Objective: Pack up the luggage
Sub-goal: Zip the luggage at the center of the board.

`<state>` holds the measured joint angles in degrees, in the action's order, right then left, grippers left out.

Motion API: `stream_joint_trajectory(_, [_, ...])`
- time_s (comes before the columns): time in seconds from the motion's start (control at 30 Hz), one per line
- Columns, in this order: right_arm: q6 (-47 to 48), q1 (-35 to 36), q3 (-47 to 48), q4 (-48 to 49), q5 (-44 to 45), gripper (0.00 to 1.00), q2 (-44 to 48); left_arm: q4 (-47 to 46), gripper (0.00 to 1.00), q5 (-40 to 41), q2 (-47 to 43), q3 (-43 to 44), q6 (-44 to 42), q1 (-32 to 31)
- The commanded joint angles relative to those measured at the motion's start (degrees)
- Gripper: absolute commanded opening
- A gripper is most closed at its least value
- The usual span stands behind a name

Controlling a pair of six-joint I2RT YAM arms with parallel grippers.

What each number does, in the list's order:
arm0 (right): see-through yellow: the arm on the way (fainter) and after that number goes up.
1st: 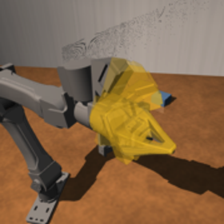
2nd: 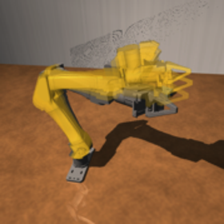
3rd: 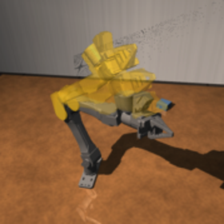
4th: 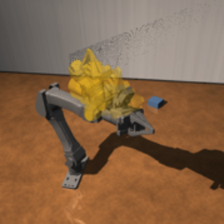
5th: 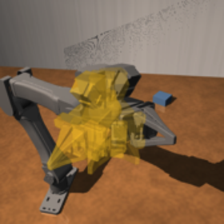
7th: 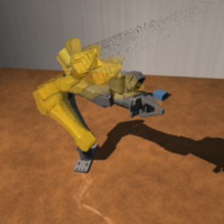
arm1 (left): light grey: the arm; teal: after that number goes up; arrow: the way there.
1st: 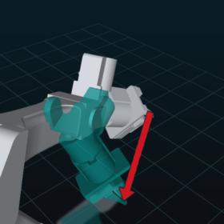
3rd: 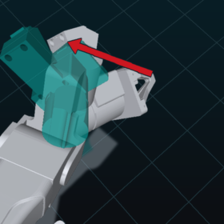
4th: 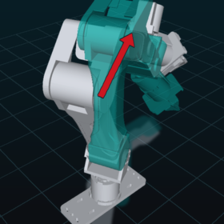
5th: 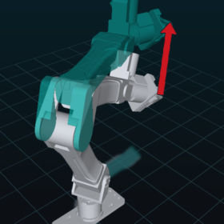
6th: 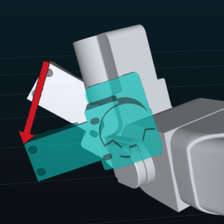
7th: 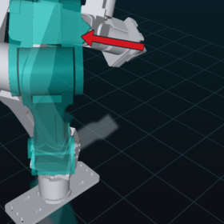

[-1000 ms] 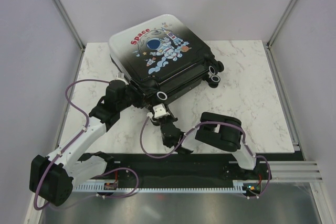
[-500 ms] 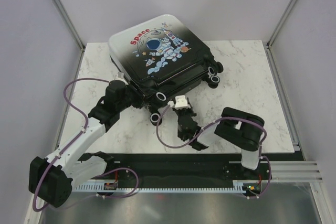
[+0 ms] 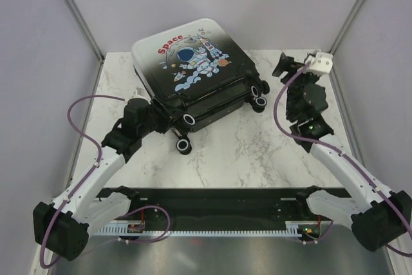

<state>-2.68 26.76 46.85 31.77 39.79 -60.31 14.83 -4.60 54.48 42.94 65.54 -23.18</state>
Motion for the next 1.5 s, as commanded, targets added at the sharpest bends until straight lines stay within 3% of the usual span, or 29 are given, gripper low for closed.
stream_joint_trajectory(0.0, [0.9,-6.0,13.0,-27.2,-23.7,0.81,-4.2,-8.8,0.02,-1.8,-3.5,9.4,-4.4,0.5])
stream_joint_trajectory(0.03, [0.6,-8.7,15.8,-29.6,-29.5,0.82,-7.0,-7.9,0.02,-3.0,-3.3,9.8,-6.1,0.5])
stream_joint_trajectory(0.07, [-1.4,-14.2,22.2,-35.2,-42.0,0.84,-9.0,-7.2,0.02,-3.9,-2.8,10.8,-7.0,0.6])
stream_joint_trajectory(0.2, [-1.0,-20.9,39.8,-49.7,-59.5,0.95,-23.8,-3.8,0.02,-6.2,-3.0,12.1,-10.2,1.0])
stream_joint_trajectory(0.43, [4.3,-21.0,53.6,-66.5,-73.0,0.98,-33.2,0.2,0.02,-6.3,-3.9,12.3,-11.2,3.0])
stream_joint_trajectory(0.7, [7.9,-15.2,45.3,-70.8,-67.3,0.98,-29.2,1.3,0.02,-9.9,-0.7,13.9,-13.9,3.8])
stream_joint_trajectory(0.93, [11.9,-13.1,37.0,-68.5,-55.8,0.96,-26.4,2.0,0.02,-11.9,1.7,15.8,-15.4,3.7])
stream_joint_trajectory(1.27, [13.8,-12.7,40.5,-64.2,-52.4,0.96,-33.4,4.5,0.02,-11.0,-0.2,15.2,-16.3,3.8])
stream_joint_trajectory(1.37, [14.3,-12.4,42.4,-64.9,-52.9,0.93,-35.8,5.0,0.02,-10.2,-1.9,13.8,-15.9,3.8])
stream_joint_trajectory(1.47, [14.3,-11.9,43.1,-65.0,-52.6,0.84,-37.2,5.6,0.02,-9.2,-3.4,13.0,-15.4,3.8])
